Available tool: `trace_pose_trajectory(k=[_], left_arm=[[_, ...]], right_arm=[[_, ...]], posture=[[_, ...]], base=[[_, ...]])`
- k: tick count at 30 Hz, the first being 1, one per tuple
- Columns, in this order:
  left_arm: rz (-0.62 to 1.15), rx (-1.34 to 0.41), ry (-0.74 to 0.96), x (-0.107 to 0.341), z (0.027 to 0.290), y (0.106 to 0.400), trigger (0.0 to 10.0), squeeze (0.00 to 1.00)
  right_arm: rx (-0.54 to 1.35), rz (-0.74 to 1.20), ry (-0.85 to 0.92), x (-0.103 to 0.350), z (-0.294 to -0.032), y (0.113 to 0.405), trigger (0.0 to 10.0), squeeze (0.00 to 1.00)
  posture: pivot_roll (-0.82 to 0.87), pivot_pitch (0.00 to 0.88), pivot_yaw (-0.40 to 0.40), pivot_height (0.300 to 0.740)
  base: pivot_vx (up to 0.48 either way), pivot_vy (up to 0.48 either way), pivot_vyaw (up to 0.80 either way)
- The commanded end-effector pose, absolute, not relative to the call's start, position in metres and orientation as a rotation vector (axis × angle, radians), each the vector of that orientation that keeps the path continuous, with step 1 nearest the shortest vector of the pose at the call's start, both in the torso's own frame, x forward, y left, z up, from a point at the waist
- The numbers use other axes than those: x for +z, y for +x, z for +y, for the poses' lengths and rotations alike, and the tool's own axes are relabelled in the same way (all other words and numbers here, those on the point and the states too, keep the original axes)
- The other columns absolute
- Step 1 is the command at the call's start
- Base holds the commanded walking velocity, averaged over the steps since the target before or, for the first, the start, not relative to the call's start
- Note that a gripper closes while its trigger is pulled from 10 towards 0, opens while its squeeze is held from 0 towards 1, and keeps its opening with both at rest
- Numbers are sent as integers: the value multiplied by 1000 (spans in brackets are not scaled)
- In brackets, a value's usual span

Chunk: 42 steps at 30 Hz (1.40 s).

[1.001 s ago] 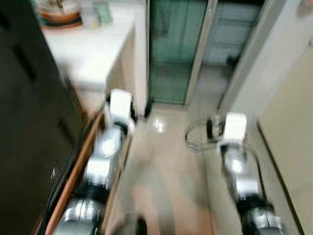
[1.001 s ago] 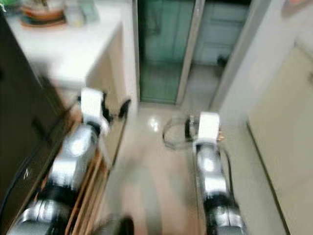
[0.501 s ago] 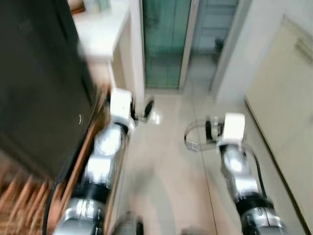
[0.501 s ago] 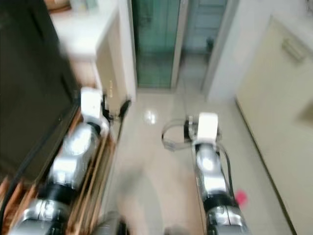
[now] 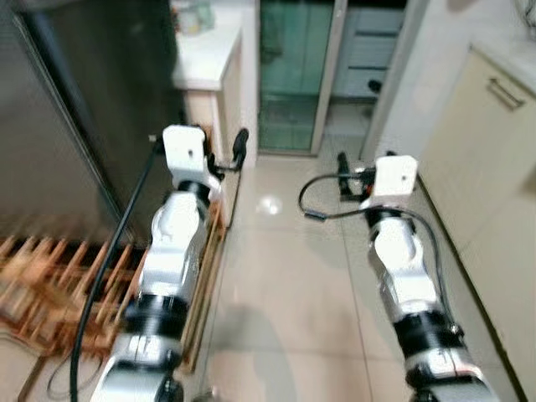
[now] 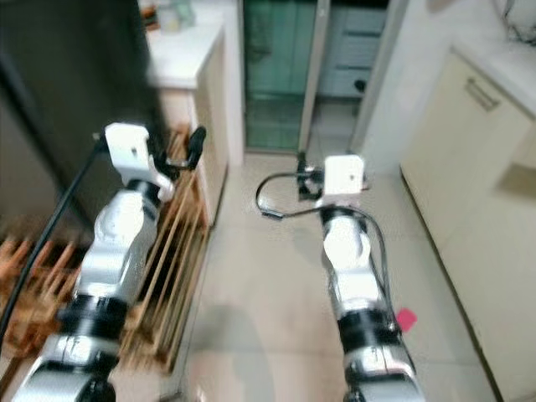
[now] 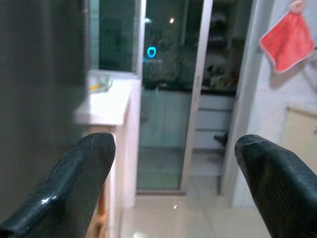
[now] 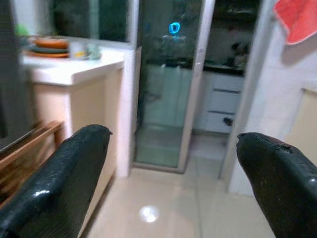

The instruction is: Restocking fridge

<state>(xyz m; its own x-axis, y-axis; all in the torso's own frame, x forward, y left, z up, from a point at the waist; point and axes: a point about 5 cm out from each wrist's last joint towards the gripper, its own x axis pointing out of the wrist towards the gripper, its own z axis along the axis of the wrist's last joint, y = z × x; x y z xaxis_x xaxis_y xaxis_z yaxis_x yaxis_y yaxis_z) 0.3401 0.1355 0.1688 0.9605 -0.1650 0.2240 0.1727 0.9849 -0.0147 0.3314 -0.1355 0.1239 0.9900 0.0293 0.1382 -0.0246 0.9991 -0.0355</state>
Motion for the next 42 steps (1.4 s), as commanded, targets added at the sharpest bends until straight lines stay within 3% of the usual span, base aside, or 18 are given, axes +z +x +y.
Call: trace_pose_trajectory(k=[1,12,23,31,42], left_arm=[[-238,-208,1,174,127,339,10000,0],[-353,-299,-64,193,117,329,10000,0],[-362,-307,-73,194,117,322,10000,0],[-327,-94,-16,197,142,333,10000,0],[-229,97,61,190,156,350,10000,0]], right_arm=[[7,-125,-27,122,-141,329,10000,0],[9,-82,-37,110,-142,325,10000,0],[12,-62,-43,105,-141,321,10000,0],[2,-48,-39,101,-143,319,10000,0],[1,-47,-34,101,-142,321,10000,0]], posture=[[-3,0,-10,740],[-8,0,0,740],[-15,0,10,740],[-15,0,22,740],[-23,0,30,740]], base=[[0,480,0],[0,480,0],[0,0,0],[0,0,0],[0,0,0]])
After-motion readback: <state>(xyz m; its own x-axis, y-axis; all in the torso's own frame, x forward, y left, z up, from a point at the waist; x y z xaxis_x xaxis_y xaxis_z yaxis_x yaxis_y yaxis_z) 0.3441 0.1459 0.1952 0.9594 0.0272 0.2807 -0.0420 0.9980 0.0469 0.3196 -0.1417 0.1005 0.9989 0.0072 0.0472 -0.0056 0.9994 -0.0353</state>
